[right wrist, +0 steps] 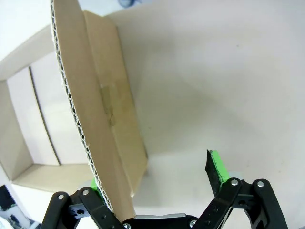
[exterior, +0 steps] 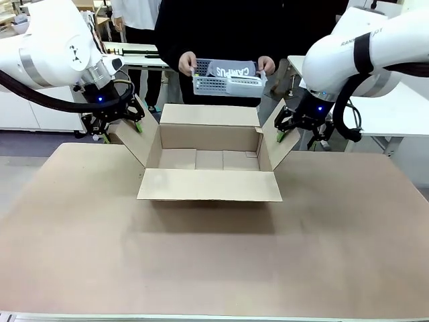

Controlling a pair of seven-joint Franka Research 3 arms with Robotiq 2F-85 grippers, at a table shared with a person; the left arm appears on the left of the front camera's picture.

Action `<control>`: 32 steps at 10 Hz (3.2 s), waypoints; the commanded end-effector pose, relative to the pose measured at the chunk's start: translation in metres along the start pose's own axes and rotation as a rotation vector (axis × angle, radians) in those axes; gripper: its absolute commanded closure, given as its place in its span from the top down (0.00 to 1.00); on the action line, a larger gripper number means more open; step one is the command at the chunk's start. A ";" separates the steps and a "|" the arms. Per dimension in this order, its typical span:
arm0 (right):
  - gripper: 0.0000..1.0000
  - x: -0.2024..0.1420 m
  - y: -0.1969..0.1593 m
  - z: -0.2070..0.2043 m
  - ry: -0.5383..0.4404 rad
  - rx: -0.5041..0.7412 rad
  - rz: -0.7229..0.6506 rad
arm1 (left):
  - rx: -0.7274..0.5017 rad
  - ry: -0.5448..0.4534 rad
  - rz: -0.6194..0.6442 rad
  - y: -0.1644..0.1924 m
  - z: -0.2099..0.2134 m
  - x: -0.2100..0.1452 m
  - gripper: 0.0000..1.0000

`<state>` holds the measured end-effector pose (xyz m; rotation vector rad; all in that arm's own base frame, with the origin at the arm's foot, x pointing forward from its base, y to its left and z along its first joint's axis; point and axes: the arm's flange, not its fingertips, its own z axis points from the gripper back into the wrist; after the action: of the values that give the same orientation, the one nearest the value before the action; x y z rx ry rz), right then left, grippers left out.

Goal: Pack the gift set into the box.
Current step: Lift both hands away from the flaps of the Package Box.

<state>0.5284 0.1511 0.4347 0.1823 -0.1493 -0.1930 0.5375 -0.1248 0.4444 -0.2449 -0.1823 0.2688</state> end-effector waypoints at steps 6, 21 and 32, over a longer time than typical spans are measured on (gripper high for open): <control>1.00 0.000 0.004 0.001 0.002 -0.017 -0.016 | 0.015 0.001 0.013 -0.001 0.001 0.000 1.00; 1.00 0.000 0.004 0.001 0.002 -0.017 -0.016 | 0.015 0.001 0.013 -0.001 0.001 0.000 1.00; 1.00 0.000 0.004 0.001 0.002 -0.017 -0.016 | 0.015 0.001 0.013 -0.001 0.001 0.000 1.00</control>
<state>0.5284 0.1511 0.4348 0.1822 -0.1486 -0.1935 0.5375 -0.1247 0.4444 -0.2449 -0.1823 0.2688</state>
